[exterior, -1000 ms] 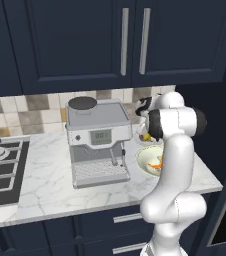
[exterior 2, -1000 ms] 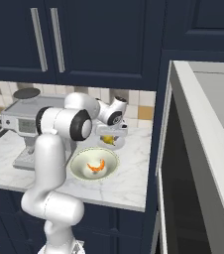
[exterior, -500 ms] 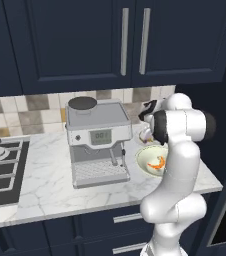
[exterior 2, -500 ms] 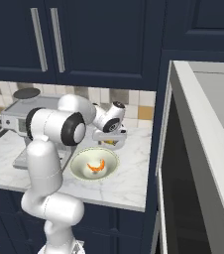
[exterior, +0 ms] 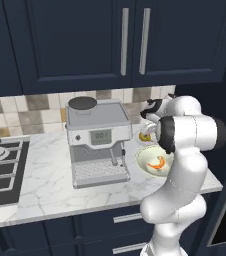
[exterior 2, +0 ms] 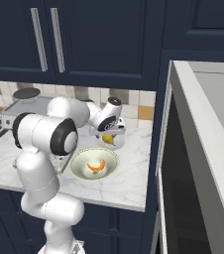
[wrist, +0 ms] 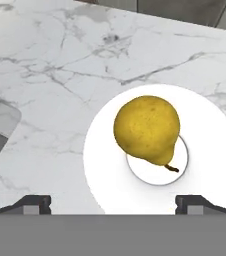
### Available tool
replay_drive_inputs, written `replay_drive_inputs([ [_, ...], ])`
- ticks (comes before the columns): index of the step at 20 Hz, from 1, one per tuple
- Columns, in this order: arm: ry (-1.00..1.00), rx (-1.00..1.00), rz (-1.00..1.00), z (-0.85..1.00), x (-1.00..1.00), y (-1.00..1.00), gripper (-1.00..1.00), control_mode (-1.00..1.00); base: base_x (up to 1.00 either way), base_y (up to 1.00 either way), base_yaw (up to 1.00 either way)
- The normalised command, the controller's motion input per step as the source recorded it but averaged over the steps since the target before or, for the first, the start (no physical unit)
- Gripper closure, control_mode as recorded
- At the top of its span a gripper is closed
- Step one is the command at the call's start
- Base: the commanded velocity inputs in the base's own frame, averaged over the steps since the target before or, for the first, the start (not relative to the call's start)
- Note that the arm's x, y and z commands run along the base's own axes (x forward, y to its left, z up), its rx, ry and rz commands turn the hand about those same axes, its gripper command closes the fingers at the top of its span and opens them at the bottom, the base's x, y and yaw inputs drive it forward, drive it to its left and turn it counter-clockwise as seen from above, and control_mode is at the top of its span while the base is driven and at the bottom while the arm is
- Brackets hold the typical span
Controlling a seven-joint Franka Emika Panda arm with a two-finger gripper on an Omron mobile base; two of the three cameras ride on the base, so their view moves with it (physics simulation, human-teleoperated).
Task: Remove the pear from the bowl and place it on the small plate. Then place the bowl with only the shrimp in the microwave, close the door, and press the start button to microwave the shrimp.
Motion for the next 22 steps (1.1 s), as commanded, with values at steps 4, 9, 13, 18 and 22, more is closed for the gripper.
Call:
replay_drive_inputs([
  [4, -0.15, 0.0, -0.15, 0.68, -0.79, 0.0, -1.0, -1.0, 0.0, 0.0, 0.0],
  [9, -0.15, 0.0, -0.18, 0.41, -0.93, 0.0, -1.0, -1.0, 0.0, 0.0, 0.0],
  [13, -0.08, 0.0, -0.22, 0.42, -0.89, 0.0, -1.0, -1.0, 0.0, 0.0, 0.0],
  [18, -0.03, 0.0, -0.21, 0.22, -0.92, 0.0, -1.0, -1.0, 0.0, 0.0, 0.0],
  [22, 0.0, 0.0, -0.23, 0.11, -0.85, 0.0, -1.0, -1.0, 0.0, 0.0, 0.0],
])
